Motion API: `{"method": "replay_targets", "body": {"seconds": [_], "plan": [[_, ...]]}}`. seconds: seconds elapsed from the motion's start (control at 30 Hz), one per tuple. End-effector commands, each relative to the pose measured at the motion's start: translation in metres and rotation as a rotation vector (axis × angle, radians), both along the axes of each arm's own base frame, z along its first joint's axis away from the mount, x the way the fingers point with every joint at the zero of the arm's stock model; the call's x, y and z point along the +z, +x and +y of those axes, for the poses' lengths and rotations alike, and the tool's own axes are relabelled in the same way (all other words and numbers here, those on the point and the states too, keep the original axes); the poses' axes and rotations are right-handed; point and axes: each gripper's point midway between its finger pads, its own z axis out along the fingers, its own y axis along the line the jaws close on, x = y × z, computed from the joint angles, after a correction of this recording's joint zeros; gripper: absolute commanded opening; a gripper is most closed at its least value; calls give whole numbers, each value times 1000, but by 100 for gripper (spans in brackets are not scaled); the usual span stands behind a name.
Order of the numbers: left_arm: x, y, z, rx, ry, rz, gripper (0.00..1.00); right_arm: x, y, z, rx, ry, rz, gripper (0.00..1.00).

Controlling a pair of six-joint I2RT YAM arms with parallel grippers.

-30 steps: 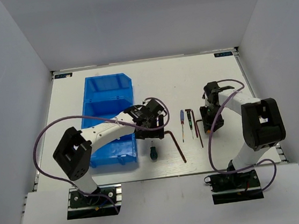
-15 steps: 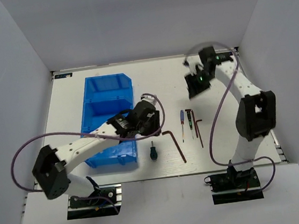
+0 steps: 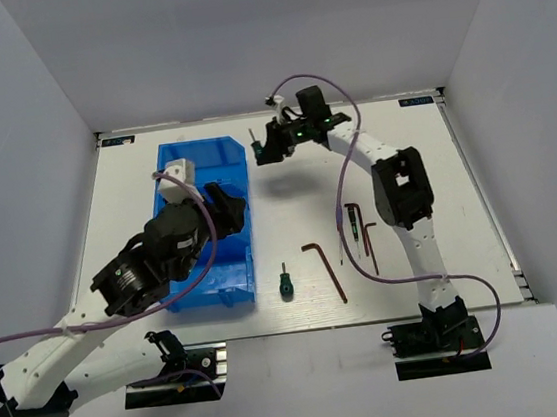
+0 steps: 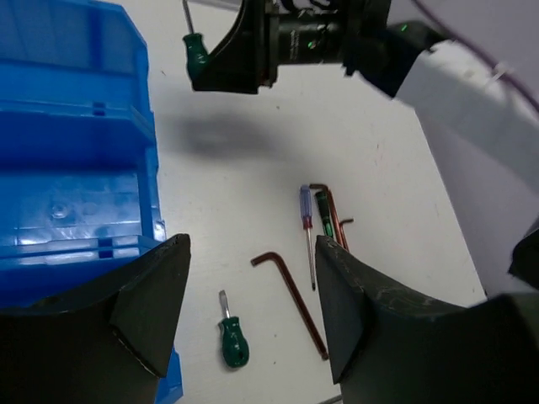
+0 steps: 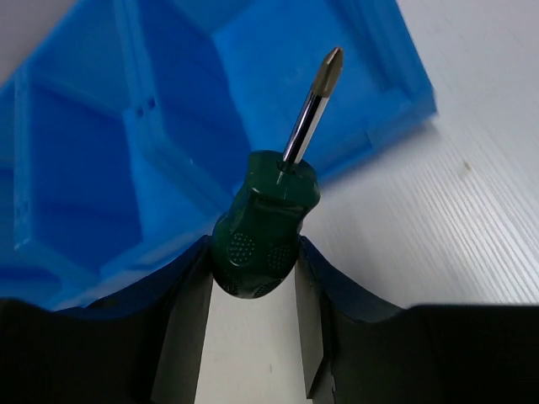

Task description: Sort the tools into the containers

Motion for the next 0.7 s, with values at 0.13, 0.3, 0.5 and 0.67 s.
{"method": "replay_targets", "body": {"seconds": [0.13, 0.3, 0.5, 0.67], "plan": [[4, 0, 28, 122, 7, 1, 71, 81, 14, 104, 68, 262, -284, 0], [-11, -7, 28, 104, -3, 45, 72, 45, 3, 125, 79, 216, -308, 0], [-47, -7, 6, 36, 104, 149, 82, 18, 13, 129, 8, 142, -343, 42], [-88, -7, -30, -80, 256, 309, 82, 32, 24, 126, -34, 146, -383, 62]]}}
